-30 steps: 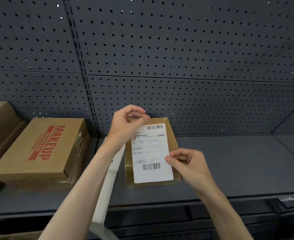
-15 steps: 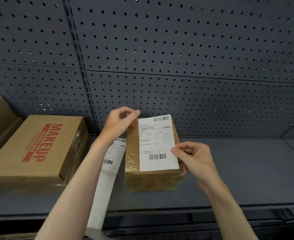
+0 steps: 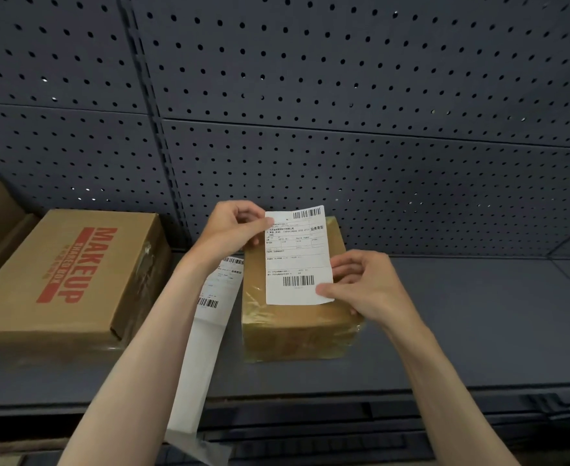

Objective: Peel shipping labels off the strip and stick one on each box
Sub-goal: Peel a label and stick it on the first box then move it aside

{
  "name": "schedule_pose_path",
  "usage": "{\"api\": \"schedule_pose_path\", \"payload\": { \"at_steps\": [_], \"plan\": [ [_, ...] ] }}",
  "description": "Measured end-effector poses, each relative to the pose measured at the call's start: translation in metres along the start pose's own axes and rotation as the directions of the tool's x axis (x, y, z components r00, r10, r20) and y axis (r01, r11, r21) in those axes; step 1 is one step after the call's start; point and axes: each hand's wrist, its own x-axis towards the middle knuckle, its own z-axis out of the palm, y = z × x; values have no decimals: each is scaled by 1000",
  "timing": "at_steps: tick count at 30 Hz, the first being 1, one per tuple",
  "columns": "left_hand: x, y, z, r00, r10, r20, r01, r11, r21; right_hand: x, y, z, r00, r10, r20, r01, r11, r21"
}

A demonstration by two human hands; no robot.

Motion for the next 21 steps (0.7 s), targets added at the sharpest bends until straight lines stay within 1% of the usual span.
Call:
{"api": "schedule_pose_path", "payload": {
  "at_steps": [6, 9, 16, 21],
  "plan": [
    [2, 0, 3, 999, 25, -38, -22, 998, 64, 5, -1, 2, 1000, -19, -1, 18, 990, -138],
    [4, -2, 4, 998, 34, -51, -29, 996, 89, 5, -1, 5, 999, -30, -16, 27, 984, -177],
    [4, -7, 8, 998, 18, -55, -12, 995, 102, -4, -8, 9, 995, -87, -55, 64, 944, -325],
    [4, -10, 12, 996, 35, -87, -24, 992, 124, -10, -14, 14, 989, -106, -99, 42, 862, -505]
  ]
}}
